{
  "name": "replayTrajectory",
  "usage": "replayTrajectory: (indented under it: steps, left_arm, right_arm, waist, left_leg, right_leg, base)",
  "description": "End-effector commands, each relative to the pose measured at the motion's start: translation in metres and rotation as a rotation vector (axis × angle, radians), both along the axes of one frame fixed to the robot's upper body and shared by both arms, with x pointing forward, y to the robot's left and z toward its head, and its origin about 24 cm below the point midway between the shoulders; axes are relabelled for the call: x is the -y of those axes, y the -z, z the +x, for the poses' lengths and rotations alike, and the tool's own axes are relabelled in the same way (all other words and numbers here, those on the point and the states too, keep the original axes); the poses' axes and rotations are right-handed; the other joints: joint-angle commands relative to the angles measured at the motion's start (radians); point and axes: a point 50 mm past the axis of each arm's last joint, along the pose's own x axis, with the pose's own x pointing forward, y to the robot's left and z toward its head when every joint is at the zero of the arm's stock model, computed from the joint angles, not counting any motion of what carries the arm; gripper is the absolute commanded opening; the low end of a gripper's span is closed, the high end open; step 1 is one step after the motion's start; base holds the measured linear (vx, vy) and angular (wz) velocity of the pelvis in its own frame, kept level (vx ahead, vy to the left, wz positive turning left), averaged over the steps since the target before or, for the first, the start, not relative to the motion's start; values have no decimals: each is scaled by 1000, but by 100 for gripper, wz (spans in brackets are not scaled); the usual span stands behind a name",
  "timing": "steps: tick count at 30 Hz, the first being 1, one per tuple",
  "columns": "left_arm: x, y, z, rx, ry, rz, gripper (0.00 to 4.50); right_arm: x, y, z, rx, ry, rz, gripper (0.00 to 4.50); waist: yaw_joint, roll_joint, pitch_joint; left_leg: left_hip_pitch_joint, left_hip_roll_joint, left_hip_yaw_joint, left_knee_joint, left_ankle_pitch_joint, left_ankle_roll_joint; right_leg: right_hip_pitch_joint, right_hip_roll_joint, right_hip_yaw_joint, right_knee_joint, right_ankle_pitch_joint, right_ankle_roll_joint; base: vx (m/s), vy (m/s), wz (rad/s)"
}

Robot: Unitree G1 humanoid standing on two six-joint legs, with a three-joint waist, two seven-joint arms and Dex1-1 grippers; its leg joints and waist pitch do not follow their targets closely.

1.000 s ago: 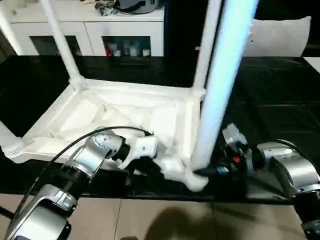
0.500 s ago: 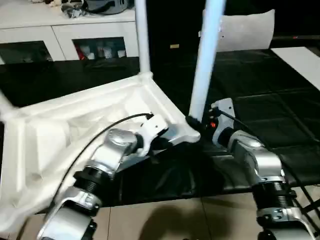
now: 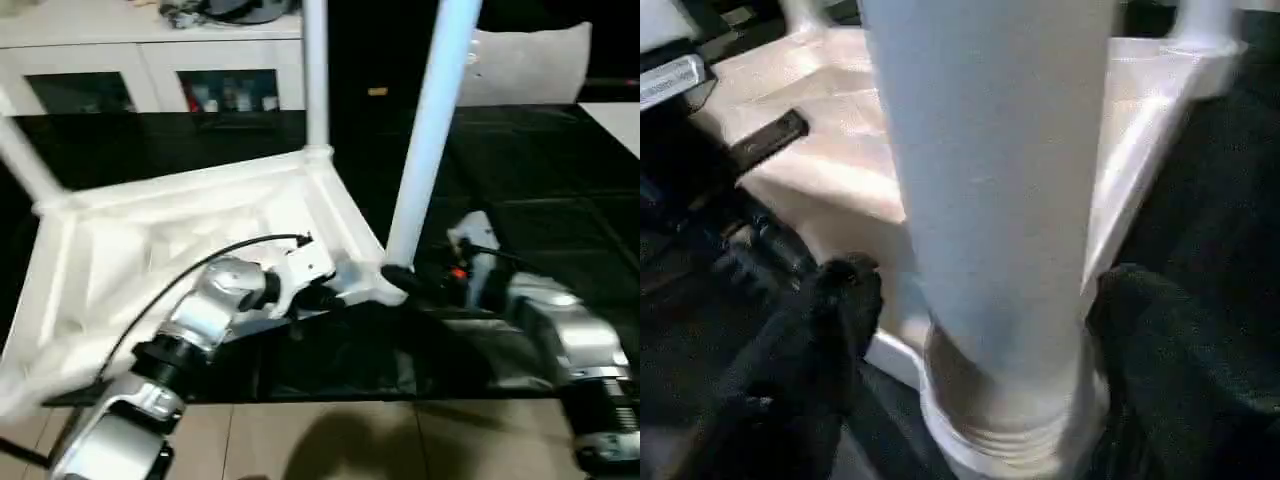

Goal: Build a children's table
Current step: Rotate leg to tighten

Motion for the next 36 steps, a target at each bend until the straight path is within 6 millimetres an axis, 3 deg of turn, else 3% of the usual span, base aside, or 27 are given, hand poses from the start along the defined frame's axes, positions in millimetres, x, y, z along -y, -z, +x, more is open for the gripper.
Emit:
replayTrajectory:
  steps: [1,5,12,13,21,23,27,32,36]
  left_arm:
    - [2,-4,-8,6,173,20,0]
    - [-3,-4,-15,-20,302,46,0]
    - [-8,-2,-25,-61,460,103,0]
    - [-8,-1,-27,-65,487,114,0]
    - [-8,-2,-29,-75,546,115,0]
    - [-8,-1,-30,-77,548,115,0]
    - [-8,0,-31,-83,545,113,0]
    - [-4,1,-23,-106,376,48,0]
    - [8,0,-13,-103,190,-18,0]
  right_arm:
    - [3,-5,-10,-7,-154,-16,432]
    - [8,-9,-16,-40,-274,-40,449]
    - [5,-9,-20,-38,-435,-121,449]
    - [2,-8,-23,-61,-485,-99,421]
    - [-6,-2,-28,-127,-581,-47,367]
    - [-7,-2,-29,-136,-591,-37,332]
    - [-8,-1,-31,-147,-597,-24,311]
    - [-18,3,-34,-173,-524,56,259]
    - [-31,11,-28,-158,-368,52,240]
  waist:
    - [8,-12,-65]
    - [29,-15,-65]
    - [40,-18,-62]
    - [40,-19,-61]
    - [45,-19,-63]
    - [46,-20,-63]
    - [46,-20,-63]
    - [45,-19,-60]
    - [35,-21,-52]
  left_leg:
    - [-4,74,-28,-51,23,136]
    - [-2,78,-27,-52,20,133]
    - [0,76,-25,-55,-11,107]
    - [0,75,-25,-55,-16,105]
    - [-1,75,-25,-54,-7,104]
    - [-1,75,-25,-55,-7,101]
    - [-2,73,-25,-55,-7,99]
    - [0,77,-26,-57,-14,91]
    - [12,66,-21,-60,-64,52]
  right_leg:
    - [69,-118,89,-60,-234,41]
    - [65,-118,89,-59,-249,43]
    - [64,-117,86,-66,-315,54]
    - [65,-117,85,-68,-321,59]
    - [64,-115,85,-68,-318,70]
    - [64,-115,85,-68,-316,71]
    - [65,-114,83,-68,-319,77]
    - [64,-114,83,-74,-335,79]
    - [60,-114,75,-96,-437,103]
  base:
    - [0,0,0]
    - [0,0,0]
    - [0,0,0]
    - [0,0,0]
    - [0,0,0]
    - [0,0,0]
    - [0,0,0]
    - [0,0,0]
    - [0,0,0]
